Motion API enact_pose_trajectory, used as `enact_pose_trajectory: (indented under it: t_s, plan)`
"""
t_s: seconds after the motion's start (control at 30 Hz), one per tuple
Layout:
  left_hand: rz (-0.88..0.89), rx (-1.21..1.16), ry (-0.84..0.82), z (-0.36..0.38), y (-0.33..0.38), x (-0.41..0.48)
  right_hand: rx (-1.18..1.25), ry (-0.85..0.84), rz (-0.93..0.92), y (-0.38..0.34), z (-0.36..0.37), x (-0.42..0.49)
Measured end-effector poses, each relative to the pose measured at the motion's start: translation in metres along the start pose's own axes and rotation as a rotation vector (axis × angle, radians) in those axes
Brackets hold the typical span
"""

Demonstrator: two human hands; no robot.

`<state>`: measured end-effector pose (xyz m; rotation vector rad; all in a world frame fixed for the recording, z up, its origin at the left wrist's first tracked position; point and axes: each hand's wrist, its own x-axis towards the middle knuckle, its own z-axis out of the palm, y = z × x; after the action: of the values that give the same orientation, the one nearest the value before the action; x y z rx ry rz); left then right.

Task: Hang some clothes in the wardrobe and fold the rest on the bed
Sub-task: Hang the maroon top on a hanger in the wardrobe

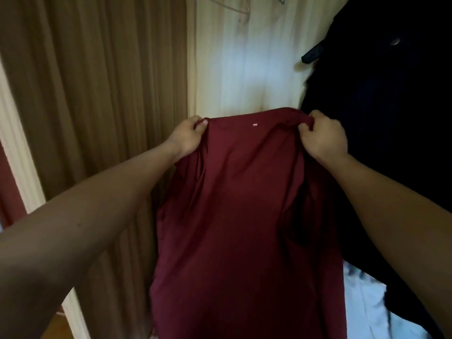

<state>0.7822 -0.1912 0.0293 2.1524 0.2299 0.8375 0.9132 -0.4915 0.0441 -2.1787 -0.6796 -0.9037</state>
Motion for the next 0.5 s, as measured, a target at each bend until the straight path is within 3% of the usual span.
enact_pose_trajectory:
  t_s: [0.07,0.3,0.5]
  plan:
    - [-0.053,-0.003,-0.051,0.018,-0.025,-0.003,-0.002,-0.091,0.008,0.009,0.027,-0.009]
    - [-0.348,0.185,-0.418,0.109,-0.17,-0.059,-0.134,-0.656,0.166,0.097,0.14,-0.121]
    - [-0.464,0.318,-0.561,0.166,-0.262,-0.105,-0.3,-0.917,0.275,0.154,0.191,-0.195]
